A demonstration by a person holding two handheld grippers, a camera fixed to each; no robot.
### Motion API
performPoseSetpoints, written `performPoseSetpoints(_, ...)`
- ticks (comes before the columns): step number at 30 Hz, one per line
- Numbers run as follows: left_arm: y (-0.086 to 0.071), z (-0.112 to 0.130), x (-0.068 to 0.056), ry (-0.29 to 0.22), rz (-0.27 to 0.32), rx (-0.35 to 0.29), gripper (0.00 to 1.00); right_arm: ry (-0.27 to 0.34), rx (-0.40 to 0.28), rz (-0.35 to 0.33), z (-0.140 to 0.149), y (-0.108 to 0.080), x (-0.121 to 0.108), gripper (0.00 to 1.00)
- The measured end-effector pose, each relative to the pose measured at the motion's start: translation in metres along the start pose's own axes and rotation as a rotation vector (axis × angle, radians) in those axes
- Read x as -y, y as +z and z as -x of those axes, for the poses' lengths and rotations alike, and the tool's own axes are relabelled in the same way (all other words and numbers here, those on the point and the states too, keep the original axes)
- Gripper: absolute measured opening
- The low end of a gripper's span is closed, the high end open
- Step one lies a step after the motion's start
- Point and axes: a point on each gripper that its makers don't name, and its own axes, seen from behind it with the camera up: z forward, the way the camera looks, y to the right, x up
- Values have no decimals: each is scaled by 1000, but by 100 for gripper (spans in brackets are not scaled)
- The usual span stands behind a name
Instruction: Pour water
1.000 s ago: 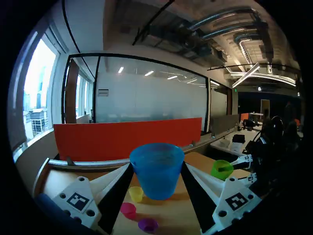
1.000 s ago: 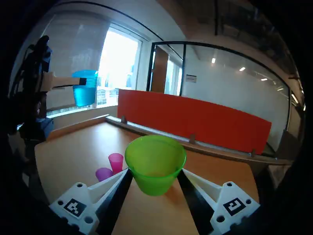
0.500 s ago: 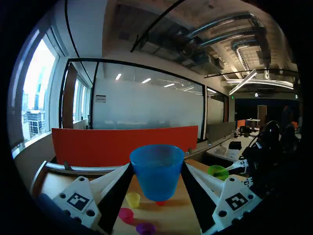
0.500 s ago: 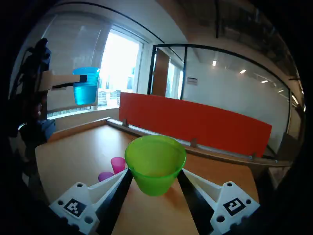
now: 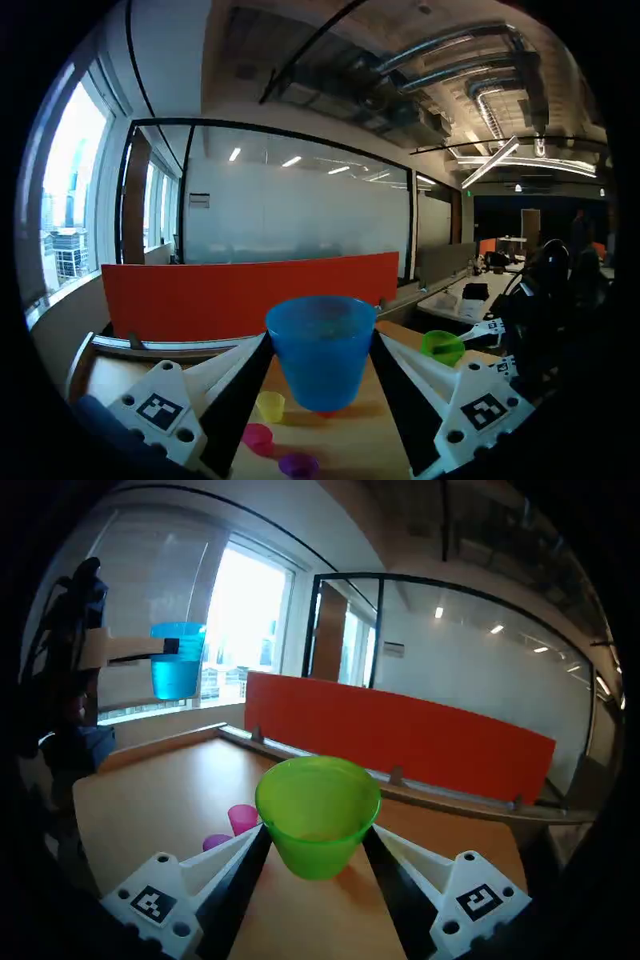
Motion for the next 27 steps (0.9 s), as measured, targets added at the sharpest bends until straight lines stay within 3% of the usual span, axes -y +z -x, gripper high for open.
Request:
performPoseSetpoints(15,4,13,-5,85,101,91,84,-26,4,-56,-7,2,14,84)
performPoseSetpoints(21,9,21,-6,144,146,122,84,-26,33,-76,-2,5,17,84)
performPoseSetpoints(27,13,29,-7,173,171,145,84,-20,77,-99,5,7,20,84)
